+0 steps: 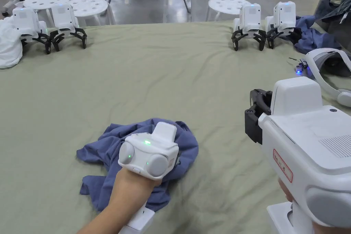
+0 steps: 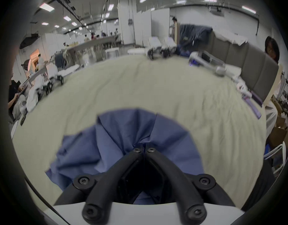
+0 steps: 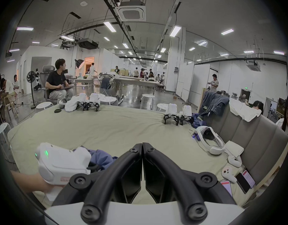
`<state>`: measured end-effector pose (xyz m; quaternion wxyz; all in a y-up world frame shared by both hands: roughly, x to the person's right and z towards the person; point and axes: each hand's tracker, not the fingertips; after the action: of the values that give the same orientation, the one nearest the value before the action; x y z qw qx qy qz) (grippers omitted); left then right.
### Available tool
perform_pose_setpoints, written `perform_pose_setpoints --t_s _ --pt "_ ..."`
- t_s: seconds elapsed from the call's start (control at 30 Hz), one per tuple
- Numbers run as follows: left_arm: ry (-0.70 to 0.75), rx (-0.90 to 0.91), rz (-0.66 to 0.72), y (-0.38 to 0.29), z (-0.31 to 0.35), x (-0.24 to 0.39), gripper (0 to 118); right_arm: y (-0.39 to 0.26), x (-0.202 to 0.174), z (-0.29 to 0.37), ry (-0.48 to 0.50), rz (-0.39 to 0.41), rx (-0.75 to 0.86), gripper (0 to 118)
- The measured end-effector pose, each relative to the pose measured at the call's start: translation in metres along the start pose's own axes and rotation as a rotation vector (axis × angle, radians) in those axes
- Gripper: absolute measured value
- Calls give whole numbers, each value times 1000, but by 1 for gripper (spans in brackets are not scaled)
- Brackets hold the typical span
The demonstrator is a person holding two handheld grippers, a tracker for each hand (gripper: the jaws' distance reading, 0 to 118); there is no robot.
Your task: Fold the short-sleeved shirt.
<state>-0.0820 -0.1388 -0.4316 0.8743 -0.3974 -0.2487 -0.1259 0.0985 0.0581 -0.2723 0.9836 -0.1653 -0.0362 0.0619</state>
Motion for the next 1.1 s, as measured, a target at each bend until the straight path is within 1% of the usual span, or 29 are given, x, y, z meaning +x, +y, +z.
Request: perform_pose_setpoints --t_s 0.07,0.1,0.13,0.17,0.2,0.27,0.3,0.33,0.37,0.53,0.6,0.7,0.8,0.83,0.87,0.9,0.93,0.97,1.0,1.03,1.1 --pt "-8 11 4 -12 2 1 0 -1 -1 1 4 -2 -4 5" --pt "-1 77 7 -14 10 0 0 -1 -2 1 6 -1 -5 5" --pt "0 105 2 -13 19 0 5 -1 -3 3 7 1 -5 5" --pt "0 115 3 -12 27 -1 13 0 -4 3 9 3 -6 5" --pt "11 148 12 -9 37 -3 34 1 -5 4 11 5 -6 5" --pt "36 257 37 -5 62 -13 85 5 -8 7 13 3 -3 5" --pt "60 316 55 1 82 -18 115 8 -9 9 14 0 4 5" --pt "85 376 72 5 100 -24 118 10 -11 12 15 1 12 5" --pt "107 449 76 9 120 -29 118 13 -12 14 16 3 20 5" --pt "340 621 127 23 210 -55 118 28 -22 26 20 13 63 5" --pt "391 681 138 26 242 -62 118 32 -27 31 26 19 80 5" --pt "406 735 154 20 279 -69 118 36 -35 37 36 28 96 5" --pt "440 751 147 11 304 -68 118 36 -43 42 49 37 109 5" --pt "442 748 146 7 310 -66 110 36 -47 44 53 39 111 5" --pt "439 741 144 3 315 -66 91 35 -49 45 57 41 115 5" --pt "420 730 142 -1 320 -64 91 34 -53 47 64 42 119 5" --pt "421 718 143 -5 324 -61 81 33 -56 48 68 45 121 5" --pt "436 714 144 -8 323 -59 57 32 -59 49 70 48 123 5" --pt "451 710 143 -13 323 -56 3 31 -63 51 72 54 126 5" --pt "481 728 142 -17 327 -51 0 29 -66 52 72 64 129 5" --pt "504 705 130 -22 325 -47 0 27 -72 54 74 77 135 5"
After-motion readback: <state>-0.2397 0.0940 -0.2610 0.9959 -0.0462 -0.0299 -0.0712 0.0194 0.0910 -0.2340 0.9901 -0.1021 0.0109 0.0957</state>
